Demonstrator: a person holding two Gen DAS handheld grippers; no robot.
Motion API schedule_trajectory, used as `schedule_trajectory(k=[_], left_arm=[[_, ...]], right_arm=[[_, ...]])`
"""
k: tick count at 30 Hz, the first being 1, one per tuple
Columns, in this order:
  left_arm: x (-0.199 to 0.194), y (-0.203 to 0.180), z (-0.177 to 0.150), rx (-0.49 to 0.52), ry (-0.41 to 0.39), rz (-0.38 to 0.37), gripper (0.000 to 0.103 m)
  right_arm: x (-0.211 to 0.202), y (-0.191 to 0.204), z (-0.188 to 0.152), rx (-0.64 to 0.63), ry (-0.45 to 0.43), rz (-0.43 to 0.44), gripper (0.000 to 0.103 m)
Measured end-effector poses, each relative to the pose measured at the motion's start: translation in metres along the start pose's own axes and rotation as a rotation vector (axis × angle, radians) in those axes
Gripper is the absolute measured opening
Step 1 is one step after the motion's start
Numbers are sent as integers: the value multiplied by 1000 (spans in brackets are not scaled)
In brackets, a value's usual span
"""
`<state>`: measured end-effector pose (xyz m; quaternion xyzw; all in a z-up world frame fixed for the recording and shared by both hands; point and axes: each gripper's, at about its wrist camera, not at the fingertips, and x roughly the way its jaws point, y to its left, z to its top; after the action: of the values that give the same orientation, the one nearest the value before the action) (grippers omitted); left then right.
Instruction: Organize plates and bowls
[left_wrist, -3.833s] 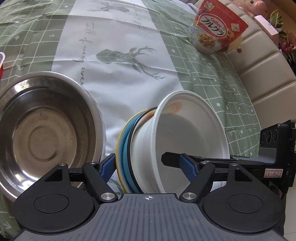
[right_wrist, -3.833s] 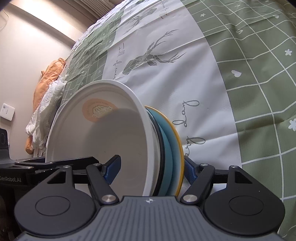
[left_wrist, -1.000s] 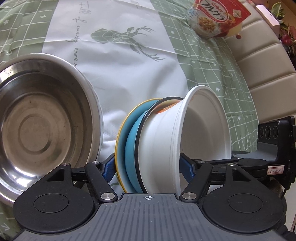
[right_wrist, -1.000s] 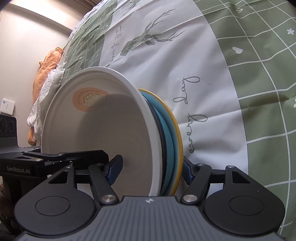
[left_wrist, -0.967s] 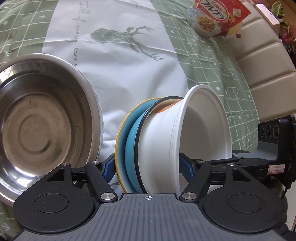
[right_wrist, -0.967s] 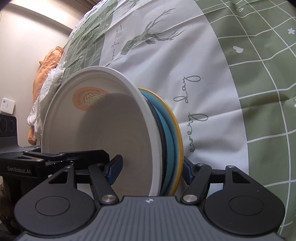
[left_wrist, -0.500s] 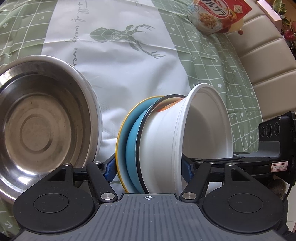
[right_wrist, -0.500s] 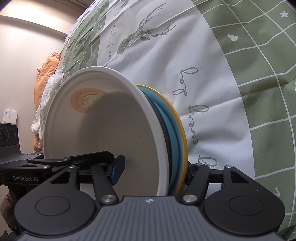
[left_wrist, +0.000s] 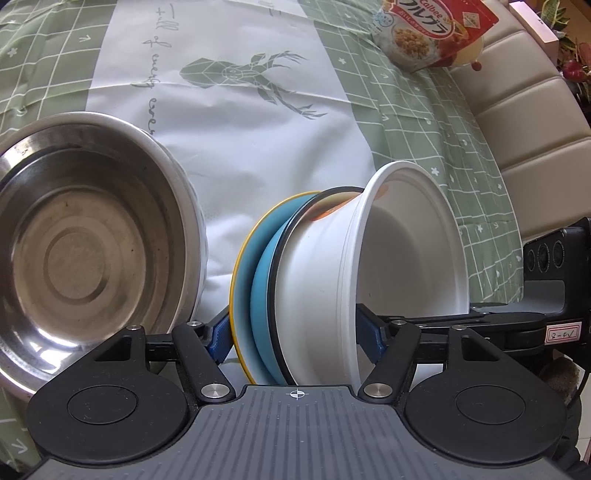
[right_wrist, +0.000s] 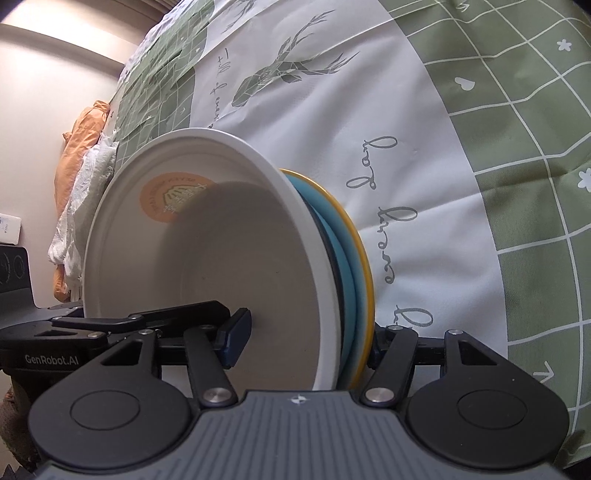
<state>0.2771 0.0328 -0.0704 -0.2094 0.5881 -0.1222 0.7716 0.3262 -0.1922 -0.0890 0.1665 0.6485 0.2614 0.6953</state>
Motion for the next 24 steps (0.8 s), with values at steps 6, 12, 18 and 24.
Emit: schedule_trajectory(k=[6,12,18,24], left_arm=[[-21,-1,-2,15,-36,-24,71],[-78,11,3,17,-124,-70,71],[-131,52,6,-24,-240,-43,71],[-126,111,4,-118,-229,-8,71]], right_arm=[[-15,25,-1,-25,-26,-24,61],[-37,93,7,-149,-93,-62,61],[-10,159,28,-266,-78,-31,61],[54,176,42,-259,47,-23,61]])
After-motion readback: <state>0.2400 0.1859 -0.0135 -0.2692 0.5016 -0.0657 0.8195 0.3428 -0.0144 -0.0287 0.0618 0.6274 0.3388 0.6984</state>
